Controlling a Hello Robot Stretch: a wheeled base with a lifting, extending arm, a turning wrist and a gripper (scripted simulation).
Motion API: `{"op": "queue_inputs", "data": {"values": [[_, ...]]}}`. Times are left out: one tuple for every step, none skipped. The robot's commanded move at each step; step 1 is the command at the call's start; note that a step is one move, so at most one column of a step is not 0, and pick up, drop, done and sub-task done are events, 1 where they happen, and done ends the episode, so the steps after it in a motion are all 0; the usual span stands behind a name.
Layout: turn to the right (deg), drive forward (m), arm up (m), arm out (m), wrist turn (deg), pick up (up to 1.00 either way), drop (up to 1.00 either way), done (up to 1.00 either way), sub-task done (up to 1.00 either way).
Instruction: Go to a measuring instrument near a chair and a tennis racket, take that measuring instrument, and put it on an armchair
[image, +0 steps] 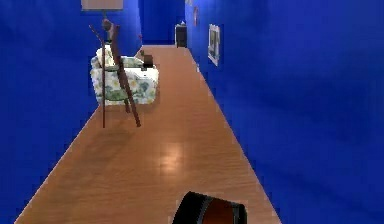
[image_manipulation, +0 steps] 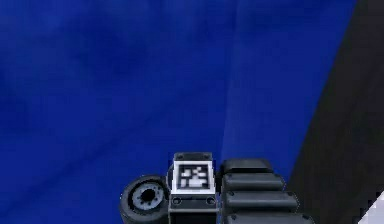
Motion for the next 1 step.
{"op": "queue_inputs", "data": {"values": [[0.0, 1.00, 0.00, 0.00, 0.0, 0.00, 0.00, 0.00, 0.00]]}}
